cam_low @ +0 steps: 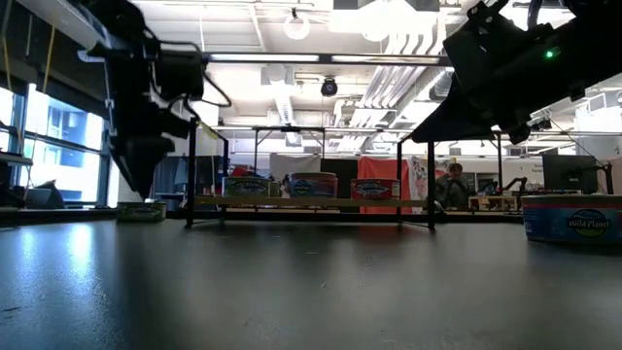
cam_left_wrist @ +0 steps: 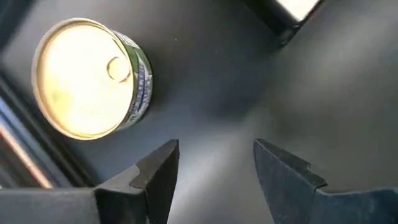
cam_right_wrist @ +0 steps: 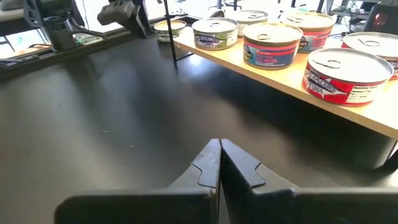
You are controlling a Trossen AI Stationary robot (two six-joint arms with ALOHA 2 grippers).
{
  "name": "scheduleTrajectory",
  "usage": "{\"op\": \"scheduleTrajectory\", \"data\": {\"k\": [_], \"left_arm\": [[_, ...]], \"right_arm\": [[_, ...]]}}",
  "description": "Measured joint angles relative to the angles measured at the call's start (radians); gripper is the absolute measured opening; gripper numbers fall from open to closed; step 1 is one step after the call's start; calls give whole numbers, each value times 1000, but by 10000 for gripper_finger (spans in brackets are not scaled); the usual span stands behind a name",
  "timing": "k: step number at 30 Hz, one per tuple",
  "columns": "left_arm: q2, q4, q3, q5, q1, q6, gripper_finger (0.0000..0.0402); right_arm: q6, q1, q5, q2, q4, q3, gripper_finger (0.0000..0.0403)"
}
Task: Stack canned seafood by type on shelf
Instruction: Stack the green tuna can on top of the green tuna can on the shelf
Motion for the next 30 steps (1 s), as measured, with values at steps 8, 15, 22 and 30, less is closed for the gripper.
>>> {"op": "scheduleTrajectory", "data": {"k": [8, 15, 22, 30], "left_arm": [[0, -93, 72, -22, 5, 312, 200], [4, 20, -1, -75, 76, 569, 200], [5, 128, -58, -84, 210, 589, 178], [5, 245, -112, -18, 301, 658, 135]], "right_arm": [[0, 0, -30, 0, 7, 0, 0], [0, 0, -31, 0, 8, 0, 0], [-3, 0, -31, 0, 8, 0, 0], [-4, 0, -31, 0, 8, 0, 0]]}}
